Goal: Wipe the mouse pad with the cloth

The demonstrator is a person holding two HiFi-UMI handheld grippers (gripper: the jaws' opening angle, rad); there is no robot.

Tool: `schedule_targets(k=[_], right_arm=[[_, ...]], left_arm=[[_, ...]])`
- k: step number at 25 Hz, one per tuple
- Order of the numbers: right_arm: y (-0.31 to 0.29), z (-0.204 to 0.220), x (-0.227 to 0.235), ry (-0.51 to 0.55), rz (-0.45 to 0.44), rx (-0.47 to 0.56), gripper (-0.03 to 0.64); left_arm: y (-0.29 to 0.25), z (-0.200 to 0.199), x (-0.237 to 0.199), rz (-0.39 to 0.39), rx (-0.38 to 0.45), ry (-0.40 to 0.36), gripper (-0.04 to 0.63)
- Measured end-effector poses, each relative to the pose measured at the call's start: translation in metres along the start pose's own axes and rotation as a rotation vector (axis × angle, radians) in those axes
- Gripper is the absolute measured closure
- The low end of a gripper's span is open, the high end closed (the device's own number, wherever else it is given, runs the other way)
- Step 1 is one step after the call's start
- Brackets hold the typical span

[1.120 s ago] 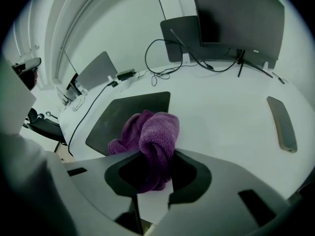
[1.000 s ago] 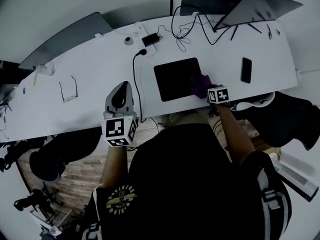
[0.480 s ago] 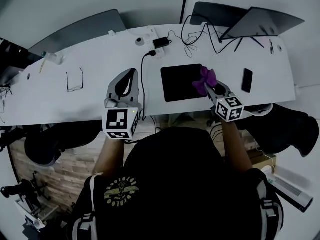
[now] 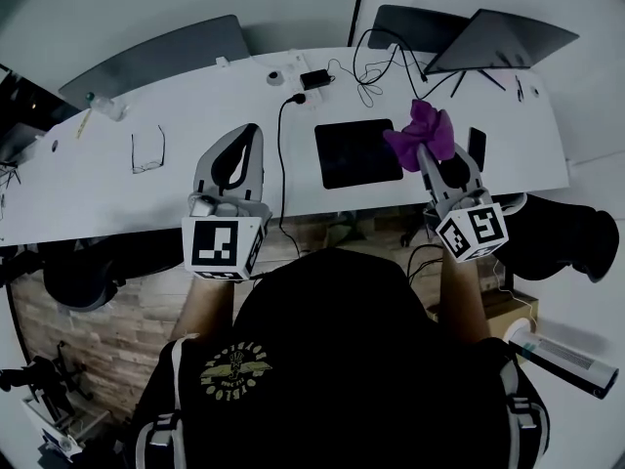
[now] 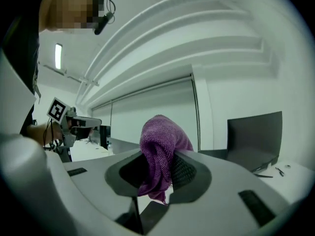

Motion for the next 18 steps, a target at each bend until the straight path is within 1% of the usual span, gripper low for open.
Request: schedule_targets(k=[3, 6, 12, 18], right_arm=[[0.011, -0.014, -0.014, 0.032, 0.013, 0.019, 0.508], [0.017, -0.017, -0.023, 0.034, 0.013, 0.036, 0.508], [0.038, -0.016, -0.034, 0.044, 0.038, 0.027, 0.508], [0.053, -0.017, -0.051, 0.058, 0.049, 0.012, 0.508]], left_arm=[[0.012, 0.003, -0.002, 0.009, 0.01, -0.001, 0.594], [0.022, 0.011, -0.005, 0.007, 0.008, 0.004, 0.594], [0.038, 0.013, 0.004, 0.032, 0.018, 0.014, 0.594], [0.058, 0.015, 0.0, 0.024, 0.028, 0.024, 0.594]])
Point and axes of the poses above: the fingertips, and each gripper's own axes: y backward along the fingers, x to its right, z out of its underside, the point moved 1 cm from there along y, backward along the fingers, and after that the axes turned 10 degrees about -x, right-handed, at the moved point
